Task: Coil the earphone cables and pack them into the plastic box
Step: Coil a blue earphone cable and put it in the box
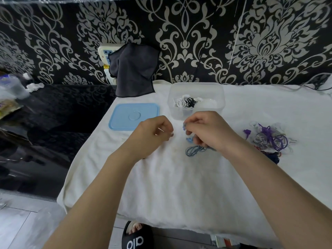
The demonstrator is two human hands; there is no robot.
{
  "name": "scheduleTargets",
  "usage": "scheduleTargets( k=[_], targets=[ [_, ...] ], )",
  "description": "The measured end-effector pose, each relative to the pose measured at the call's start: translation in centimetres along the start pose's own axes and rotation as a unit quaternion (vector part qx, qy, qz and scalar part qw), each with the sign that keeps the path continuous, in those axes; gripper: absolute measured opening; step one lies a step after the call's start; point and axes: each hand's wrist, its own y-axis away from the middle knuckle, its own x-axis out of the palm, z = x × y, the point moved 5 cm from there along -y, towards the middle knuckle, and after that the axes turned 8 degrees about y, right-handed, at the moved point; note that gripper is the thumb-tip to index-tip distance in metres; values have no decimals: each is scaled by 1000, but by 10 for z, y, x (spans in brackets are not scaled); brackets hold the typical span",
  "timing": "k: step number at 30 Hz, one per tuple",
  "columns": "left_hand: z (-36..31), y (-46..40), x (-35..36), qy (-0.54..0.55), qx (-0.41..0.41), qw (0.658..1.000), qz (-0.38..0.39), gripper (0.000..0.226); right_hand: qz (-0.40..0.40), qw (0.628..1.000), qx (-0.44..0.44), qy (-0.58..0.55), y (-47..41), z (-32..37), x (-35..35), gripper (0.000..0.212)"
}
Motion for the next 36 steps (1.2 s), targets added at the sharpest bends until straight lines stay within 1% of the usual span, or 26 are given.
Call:
scheduleTargets(
  k=[2, 4, 8, 17, 22, 27, 31, 36],
  targets=[
    [-6, 1, 0, 25, 11, 1000, -1, 14, 22, 998, 0, -61, 3, 4, 0, 9],
    [-11, 2, 1, 45, 19, 999, 2, 11, 40, 995, 0, -97, 5, 9, 1, 11],
    [-17, 3, 4, 66, 30, 997, 6, 11, 44, 996, -9, -81, 7, 12, 2, 16],
    [-16, 3, 1, 108, 46, 993, -3, 11, 35, 998, -11, -58, 7, 11, 2, 10],
    [-17, 3, -2, 114, 50, 992, -2, 16, 30, 998, -10, -60, 6, 11, 2, 10],
    [-21, 4, -3, 121, 64, 991, -8, 13, 41, 994, -3, -99, 7, 10, 3, 12],
    [-25, 3, -5, 122, 88, 988, -38, 11, 36, 987, -2, -154, 7, 11, 2, 14],
    [-24, 3, -7, 124, 90, 987, -46, 13, 33, 982, -7, -186, 8, 12, 0, 4]
  ],
)
